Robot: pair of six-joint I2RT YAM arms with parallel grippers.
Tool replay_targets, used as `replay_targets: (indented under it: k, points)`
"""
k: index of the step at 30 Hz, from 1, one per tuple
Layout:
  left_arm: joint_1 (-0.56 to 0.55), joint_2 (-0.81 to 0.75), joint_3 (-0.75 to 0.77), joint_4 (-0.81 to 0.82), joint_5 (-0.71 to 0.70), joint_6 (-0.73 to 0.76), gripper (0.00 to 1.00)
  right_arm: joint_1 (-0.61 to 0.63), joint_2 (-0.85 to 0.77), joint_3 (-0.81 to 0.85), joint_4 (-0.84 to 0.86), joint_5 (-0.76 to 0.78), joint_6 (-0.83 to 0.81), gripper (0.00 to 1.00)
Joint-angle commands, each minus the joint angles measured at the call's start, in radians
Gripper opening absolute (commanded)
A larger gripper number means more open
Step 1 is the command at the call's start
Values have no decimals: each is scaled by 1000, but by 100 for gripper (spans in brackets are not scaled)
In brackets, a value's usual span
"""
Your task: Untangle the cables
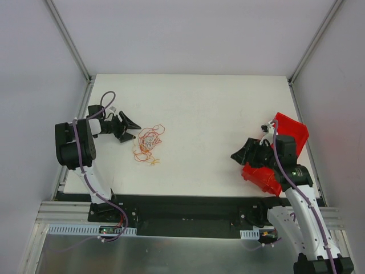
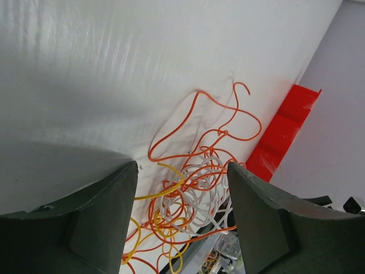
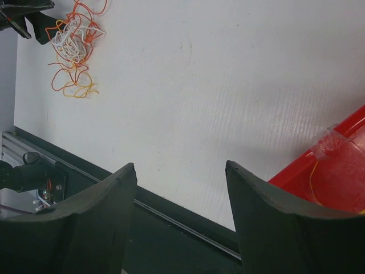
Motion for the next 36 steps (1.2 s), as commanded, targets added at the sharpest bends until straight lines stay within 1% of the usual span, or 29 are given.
replay_targets:
  k: [1,2,3,5,8,14,17,19,20,22,24,27,31,34,36]
  points:
    - [-8,-20,-67,3,54,19,61,8,-29,-10,18,-17,4,66]
    - [-13,-25,-76,8,61,10,57,8,-34,-11,17,-15,4,66]
    - [-13,-36,-89,10,58,5,50,6,-40,-16,18,-15,6,66]
    - [-13,-57,-109,10,45,-4,42,6,-43,-14,15,-20,7,66]
    - [-16,-91,-133,10,6,-10,40,6,-48,-7,2,-21,6,66]
    - [-17,-74,-138,8,20,-17,42,8,-60,-14,-9,-15,6,66]
    - [-17,-74,-147,8,22,-24,50,6,-55,-13,-12,-15,4,66]
    - [-20,-86,-152,8,6,-23,51,6,-57,-13,-12,-14,3,66]
    - [-22,-91,-153,8,-3,-21,49,8,-55,-13,-12,-11,3,66]
    - [-25,-94,-158,2,-18,-21,41,8,-49,-14,-6,-8,3,66]
    - [-25,-105,-161,-6,-41,-21,29,6,-33,-13,0,-17,4,66]
    - [-25,-134,-152,-30,-75,-4,17,6,-19,-11,8,-23,4,66]
    - [-25,-207,-146,-58,-127,31,8,8,-16,-18,17,-17,10,66]
    - [-25,-254,-150,-67,-138,42,1,17,-8,-19,20,-5,9,66]
    - [-25,-280,-159,-73,-130,43,0,25,1,-16,21,3,10,65]
